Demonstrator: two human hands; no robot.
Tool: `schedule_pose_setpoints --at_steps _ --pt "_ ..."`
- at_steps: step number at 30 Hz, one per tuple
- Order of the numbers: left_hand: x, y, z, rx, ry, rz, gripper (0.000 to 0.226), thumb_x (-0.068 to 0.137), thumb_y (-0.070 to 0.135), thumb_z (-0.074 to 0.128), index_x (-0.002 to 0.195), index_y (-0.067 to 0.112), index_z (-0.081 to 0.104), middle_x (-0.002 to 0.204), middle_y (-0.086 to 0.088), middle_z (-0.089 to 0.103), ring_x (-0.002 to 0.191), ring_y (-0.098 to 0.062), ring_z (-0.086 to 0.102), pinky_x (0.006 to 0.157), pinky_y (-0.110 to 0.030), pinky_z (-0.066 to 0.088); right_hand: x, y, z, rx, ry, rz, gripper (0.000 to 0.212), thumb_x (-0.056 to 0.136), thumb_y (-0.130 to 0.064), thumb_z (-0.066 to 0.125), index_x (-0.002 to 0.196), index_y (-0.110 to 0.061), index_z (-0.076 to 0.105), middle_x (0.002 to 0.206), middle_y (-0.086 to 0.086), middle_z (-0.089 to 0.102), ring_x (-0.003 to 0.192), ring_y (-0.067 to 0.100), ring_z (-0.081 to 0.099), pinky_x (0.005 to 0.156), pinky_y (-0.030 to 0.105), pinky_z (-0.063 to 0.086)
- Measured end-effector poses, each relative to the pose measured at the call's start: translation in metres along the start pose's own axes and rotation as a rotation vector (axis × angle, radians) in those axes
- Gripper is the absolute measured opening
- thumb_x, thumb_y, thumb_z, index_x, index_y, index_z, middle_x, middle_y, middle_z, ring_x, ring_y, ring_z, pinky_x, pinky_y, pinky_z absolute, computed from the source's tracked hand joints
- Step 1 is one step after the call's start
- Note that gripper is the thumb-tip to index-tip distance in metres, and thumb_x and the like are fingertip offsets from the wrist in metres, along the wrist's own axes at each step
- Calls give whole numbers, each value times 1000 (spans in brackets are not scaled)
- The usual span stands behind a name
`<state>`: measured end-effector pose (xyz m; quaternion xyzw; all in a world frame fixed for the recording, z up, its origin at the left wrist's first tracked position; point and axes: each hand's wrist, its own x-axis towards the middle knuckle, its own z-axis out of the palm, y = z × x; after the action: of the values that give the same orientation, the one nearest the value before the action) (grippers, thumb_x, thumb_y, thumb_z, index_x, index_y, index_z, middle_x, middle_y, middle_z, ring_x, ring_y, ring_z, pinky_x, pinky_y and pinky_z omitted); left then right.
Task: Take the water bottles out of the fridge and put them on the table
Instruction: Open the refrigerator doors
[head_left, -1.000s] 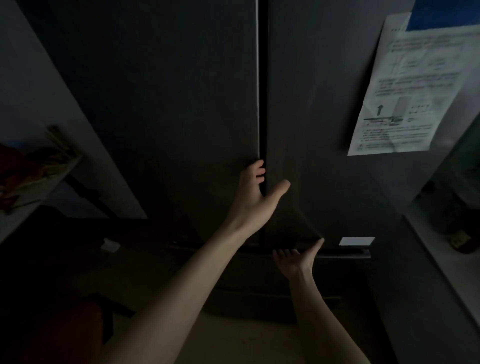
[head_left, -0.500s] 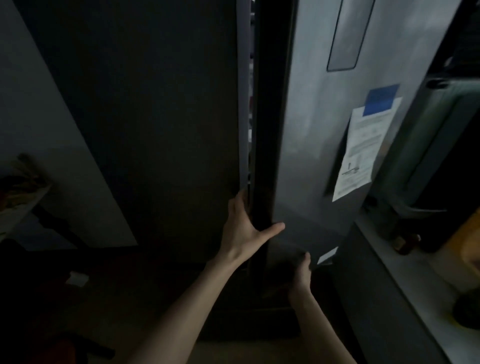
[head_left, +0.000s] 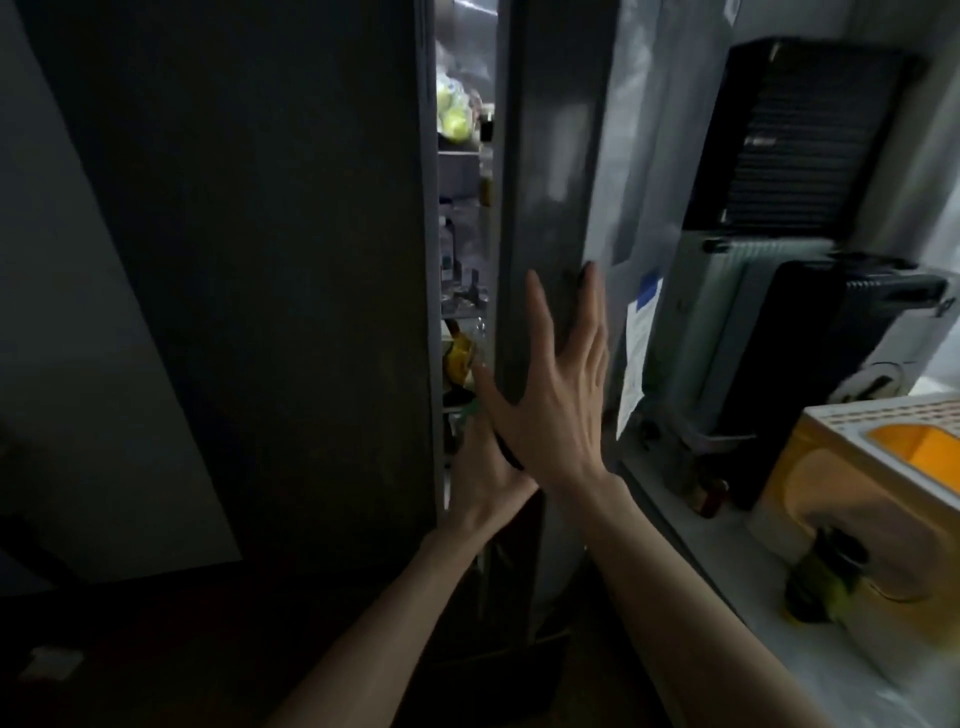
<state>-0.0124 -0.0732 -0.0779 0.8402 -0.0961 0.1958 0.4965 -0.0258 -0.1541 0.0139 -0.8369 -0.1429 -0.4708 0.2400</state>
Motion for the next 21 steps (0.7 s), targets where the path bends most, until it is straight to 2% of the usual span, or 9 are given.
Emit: schedule_pose_setpoints --at_steps 2,3,7,9,11,14,16,18,21 --pt "-13 13 3 41 -55 52 96 70 74 65 147 30 30 143 13 47 126 1 49 100 -24 48 11 -2 -12 -141 105 -59 86 87 -43 69 155 -18 23 160 24 0 151 41 -1 123 45 -2" --pt "-19 22 4 -3 -106 50 96 67 75 67 144 32 31 139 14 49 121 1 53 96 -22 49 17 1 -19 -210 128 -107 82 89 -41 67 155 -18 26 160 23 3 151 42 2 124 46 -2" --pt "-29 48 19 93 -162 143 78 73 64 70 136 30 38 129 10 54 108 -3 57 89 -24 53 25 31 -43 -375 22 -155 80 91 -44 62 157 -22 22 164 14 2 152 33 -7 123 52 -4" --pt "-26 59 26 170 -156 160 66 76 65 65 127 29 45 124 7 55 107 -8 57 89 -31 53 22 53 -59 -404 5 -120 74 92 -42 58 156 -20 26 165 13 6 152 30 -10 122 55 -5" --pt "-18 69 32 190 -173 138 56 79 61 64 121 27 50 121 5 56 105 -11 58 87 -29 50 19 73 -78 -409 10 -95 75 88 -36 63 153 -17 32 165 14 9 152 31 -11 122 56 -4" --pt "-8 84 35 48 -163 38 48 82 57 67 116 25 54 113 6 58 98 -8 59 81 -23 49 18 98 -100 -435 -12 -75 80 84 -32 71 153 -16 33 165 15 5 152 35 -12 122 57 -1" --pt "-1 92 36 -70 -116 -2 52 80 62 67 115 25 57 111 7 60 96 -4 61 81 -23 53 18 110 -109 -430 -20 -67 85 83 -36 72 154 -16 29 165 15 5 151 38 -13 122 57 1" --pt "9 99 35 -131 -73 -11 50 82 59 67 118 25 57 111 8 62 97 -4 62 84 -27 55 19 120 -116 -388 1 -65 90 82 -38 74 155 -16 27 165 16 7 150 41 -13 122 57 2" --pt "22 112 25 -138 -35 36 41 88 47 66 121 25 56 110 8 63 97 -2 64 83 -25 56 21 122 -122 -346 50 -38 96 81 -39 73 157 -16 20 165 17 2 151 41 -11 122 52 -5"
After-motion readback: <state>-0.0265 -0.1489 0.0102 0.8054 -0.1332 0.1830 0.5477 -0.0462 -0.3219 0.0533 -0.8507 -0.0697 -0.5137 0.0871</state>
